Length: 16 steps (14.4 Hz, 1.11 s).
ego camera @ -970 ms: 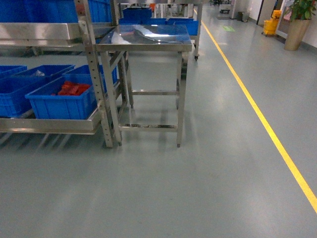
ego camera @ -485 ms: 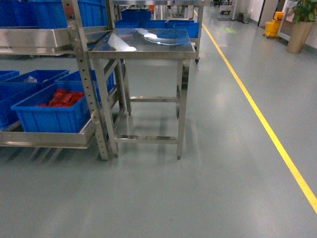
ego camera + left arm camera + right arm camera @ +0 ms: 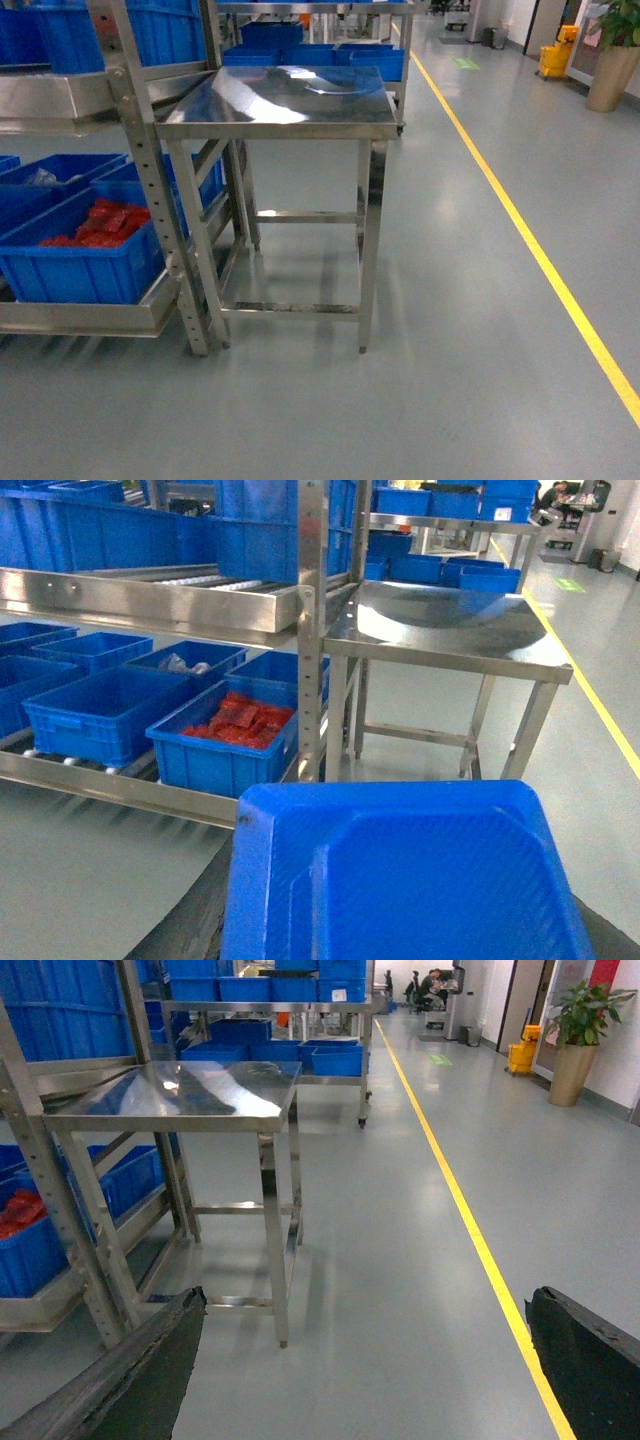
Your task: Pick blue part to blue bin on bottom shelf
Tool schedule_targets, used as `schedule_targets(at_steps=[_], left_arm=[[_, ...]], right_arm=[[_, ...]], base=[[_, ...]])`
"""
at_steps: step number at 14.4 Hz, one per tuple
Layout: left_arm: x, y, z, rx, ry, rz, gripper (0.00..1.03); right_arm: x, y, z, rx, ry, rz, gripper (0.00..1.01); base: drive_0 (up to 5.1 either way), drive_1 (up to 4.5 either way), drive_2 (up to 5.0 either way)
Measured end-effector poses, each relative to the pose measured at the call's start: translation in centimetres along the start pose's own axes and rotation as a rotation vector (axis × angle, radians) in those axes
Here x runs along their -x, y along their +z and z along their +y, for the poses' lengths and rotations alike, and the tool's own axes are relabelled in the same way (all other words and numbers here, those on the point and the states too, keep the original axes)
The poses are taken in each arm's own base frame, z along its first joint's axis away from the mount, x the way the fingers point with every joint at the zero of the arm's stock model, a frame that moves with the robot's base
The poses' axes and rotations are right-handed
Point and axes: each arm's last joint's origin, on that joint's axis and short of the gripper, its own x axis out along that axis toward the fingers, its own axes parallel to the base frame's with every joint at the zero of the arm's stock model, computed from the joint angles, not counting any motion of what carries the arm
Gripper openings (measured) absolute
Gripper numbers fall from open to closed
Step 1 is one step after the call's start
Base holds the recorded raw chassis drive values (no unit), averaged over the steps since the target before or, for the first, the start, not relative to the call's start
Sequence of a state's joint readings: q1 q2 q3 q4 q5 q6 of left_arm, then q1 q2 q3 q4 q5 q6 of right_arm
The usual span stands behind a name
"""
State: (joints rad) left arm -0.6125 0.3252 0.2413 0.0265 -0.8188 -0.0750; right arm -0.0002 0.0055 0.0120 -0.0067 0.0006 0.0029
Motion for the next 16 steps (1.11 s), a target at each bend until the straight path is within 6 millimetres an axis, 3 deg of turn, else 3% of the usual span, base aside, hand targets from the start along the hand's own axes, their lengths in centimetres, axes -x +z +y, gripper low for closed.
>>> schedule_targets(at_steps=[16], left_arm=[[0.0,0.0,0.0,0.0,-0.001,0.0,0.43]], right_arm=[[0.0,0.01,0.0,0.0,0.0,-0.001,0.98]], base=[[0.0,4.23,-4.2]])
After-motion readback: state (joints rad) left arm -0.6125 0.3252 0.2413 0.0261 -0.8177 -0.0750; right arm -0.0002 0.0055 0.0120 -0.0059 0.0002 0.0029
